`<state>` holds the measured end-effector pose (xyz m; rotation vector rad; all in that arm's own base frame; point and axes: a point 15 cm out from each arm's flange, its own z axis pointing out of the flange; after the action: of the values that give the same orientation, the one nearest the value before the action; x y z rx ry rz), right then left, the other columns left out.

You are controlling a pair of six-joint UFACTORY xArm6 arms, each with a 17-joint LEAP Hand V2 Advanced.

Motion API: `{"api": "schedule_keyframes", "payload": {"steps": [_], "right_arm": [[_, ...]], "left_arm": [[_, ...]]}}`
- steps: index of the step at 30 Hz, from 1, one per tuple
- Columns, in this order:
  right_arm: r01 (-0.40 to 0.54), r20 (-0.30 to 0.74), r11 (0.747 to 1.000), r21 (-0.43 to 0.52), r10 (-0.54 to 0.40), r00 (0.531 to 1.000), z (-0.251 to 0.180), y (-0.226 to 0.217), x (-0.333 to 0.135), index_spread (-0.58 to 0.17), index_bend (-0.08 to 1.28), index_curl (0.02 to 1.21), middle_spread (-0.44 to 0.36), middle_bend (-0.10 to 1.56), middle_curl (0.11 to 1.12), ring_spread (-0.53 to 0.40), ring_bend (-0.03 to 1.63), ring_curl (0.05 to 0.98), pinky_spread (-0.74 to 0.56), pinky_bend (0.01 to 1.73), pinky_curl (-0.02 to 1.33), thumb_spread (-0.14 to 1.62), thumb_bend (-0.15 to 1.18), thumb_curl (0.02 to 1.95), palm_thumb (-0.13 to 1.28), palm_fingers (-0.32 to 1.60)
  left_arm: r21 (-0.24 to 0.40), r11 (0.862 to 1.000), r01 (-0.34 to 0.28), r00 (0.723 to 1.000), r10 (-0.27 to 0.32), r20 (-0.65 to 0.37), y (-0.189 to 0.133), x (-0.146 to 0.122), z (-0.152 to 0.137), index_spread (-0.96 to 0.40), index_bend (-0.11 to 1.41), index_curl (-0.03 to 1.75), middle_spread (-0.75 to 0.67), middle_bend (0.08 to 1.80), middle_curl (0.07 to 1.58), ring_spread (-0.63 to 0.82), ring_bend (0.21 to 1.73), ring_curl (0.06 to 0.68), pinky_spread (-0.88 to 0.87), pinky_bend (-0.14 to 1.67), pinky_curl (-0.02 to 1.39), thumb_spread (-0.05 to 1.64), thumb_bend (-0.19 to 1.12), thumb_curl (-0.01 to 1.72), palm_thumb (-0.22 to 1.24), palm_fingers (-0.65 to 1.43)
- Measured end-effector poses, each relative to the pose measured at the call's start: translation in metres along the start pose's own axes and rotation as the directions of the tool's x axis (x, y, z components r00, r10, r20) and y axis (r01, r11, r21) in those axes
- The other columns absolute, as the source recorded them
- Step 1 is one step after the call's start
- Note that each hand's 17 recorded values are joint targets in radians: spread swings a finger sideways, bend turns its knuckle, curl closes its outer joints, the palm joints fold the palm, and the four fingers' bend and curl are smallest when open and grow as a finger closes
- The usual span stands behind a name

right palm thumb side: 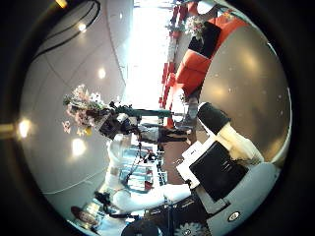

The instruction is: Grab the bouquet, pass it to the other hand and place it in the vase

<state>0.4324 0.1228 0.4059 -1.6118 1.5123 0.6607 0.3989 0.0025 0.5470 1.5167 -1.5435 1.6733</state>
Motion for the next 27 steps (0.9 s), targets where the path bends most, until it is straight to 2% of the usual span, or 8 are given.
{"api": "schedule_keyframes", "payload": {"steps": [11,22,24,27], "right_arm": [[0.001,-0.005,1.000,0.006,-0.001,1.000,0.000,-0.002,0.001,-0.251,0.17,0.36,0.041,0.21,0.36,0.185,0.51,0.228,0.48,0.50,0.28,0.96,-0.02,0.59,0.87,0.30],[0.006,-0.010,1.000,0.006,-0.005,1.000,-0.001,-0.001,0.003,-0.252,0.17,0.35,0.025,0.20,0.37,0.178,0.51,0.227,0.49,0.49,0.27,0.96,-0.02,0.59,0.87,0.32],[0.007,-0.010,1.000,0.007,-0.007,1.000,-0.001,-0.001,0.004,-0.251,0.17,0.35,0.021,0.20,0.37,0.177,0.51,0.227,0.49,0.49,0.27,0.96,-0.02,0.59,0.87,0.32],[0.008,-0.009,1.000,0.004,-0.008,1.000,0.000,-0.001,0.004,-0.252,0.18,0.35,0.001,0.20,0.37,0.177,0.51,0.227,0.49,0.49,0.26,0.96,-0.02,0.59,0.87,0.32]], "left_arm": [[0.001,1.000,-0.012,1.000,0.012,0.012,-0.004,-0.023,0.011,-0.73,0.48,1.47,-0.61,0.96,1.20,-0.41,1.52,0.556,-0.60,1.20,0.96,1.11,0.01,0.96,1.12,1.01],[-0.004,1.000,0.015,1.000,-0.015,0.005,-0.002,-0.038,0.019,-0.72,0.43,1.48,-0.62,0.93,1.21,-0.41,1.50,0.555,-0.62,1.19,0.95,1.10,-0.01,0.94,1.10,1.02],[-0.006,1.000,0.023,1.000,-0.023,0.004,0.000,-0.041,0.020,-0.71,0.41,1.49,-0.62,0.92,1.21,-0.41,1.49,0.554,-0.62,1.18,0.94,1.07,-0.03,0.92,1.05,1.02],[-0.012,0.999,0.041,0.999,-0.041,-0.002,0.000,-0.048,0.021,-0.70,0.34,1.46,-0.62,0.90,1.18,-0.43,1.40,0.526,-0.63,1.10,0.88,0.99,-0.09,0.83,0.87,0.91]]}}
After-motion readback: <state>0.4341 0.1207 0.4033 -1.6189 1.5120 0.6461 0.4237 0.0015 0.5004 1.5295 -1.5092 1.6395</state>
